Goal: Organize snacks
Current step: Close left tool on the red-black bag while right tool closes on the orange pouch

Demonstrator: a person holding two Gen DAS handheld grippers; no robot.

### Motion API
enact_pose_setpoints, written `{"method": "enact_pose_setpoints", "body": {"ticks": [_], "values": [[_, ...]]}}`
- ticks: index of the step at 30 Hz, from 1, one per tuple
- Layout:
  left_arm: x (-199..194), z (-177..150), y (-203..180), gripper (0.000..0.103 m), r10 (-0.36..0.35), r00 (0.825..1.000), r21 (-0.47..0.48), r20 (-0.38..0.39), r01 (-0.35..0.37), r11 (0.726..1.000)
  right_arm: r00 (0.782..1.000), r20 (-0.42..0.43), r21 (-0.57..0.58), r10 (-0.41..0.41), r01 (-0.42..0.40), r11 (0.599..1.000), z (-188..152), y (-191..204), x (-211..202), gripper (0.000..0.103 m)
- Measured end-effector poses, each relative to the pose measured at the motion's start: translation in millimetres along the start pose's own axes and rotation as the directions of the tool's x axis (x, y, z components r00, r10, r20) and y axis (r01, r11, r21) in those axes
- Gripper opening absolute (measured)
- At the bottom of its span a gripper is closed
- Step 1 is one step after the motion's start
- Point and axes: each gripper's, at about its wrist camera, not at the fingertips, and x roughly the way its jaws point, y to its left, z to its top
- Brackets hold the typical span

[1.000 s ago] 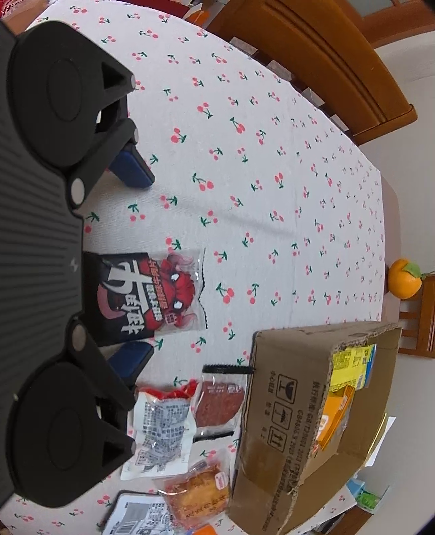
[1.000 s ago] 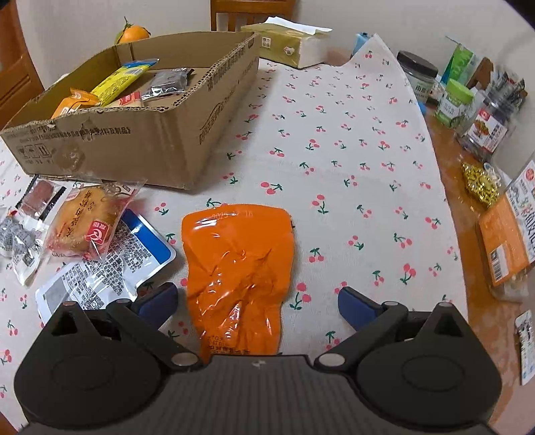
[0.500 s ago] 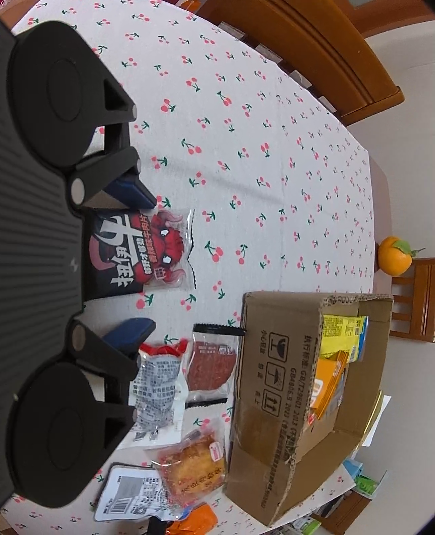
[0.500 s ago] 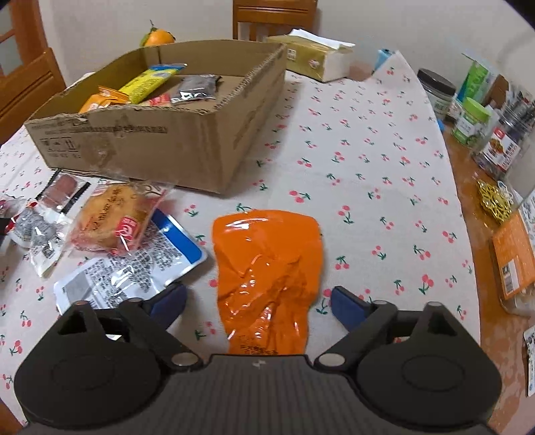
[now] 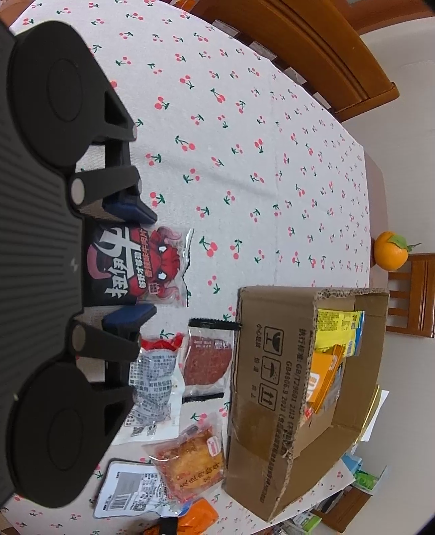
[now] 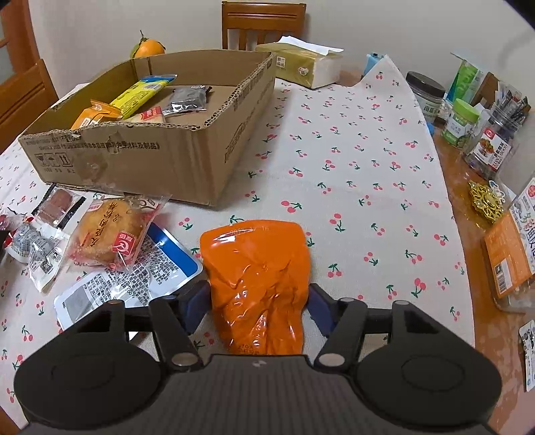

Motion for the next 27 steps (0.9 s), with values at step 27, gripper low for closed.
{"method": "enact_pose_setpoints", "body": {"ticks": [27], "values": [[1, 3, 1, 0.046, -0.026, 1.000, 0.021, -0.010, 0.026, 0.999, 1.000, 0.004, 0.171, -0.015, 0.014, 0.985, -9, -14, -12, 0.076]]}}
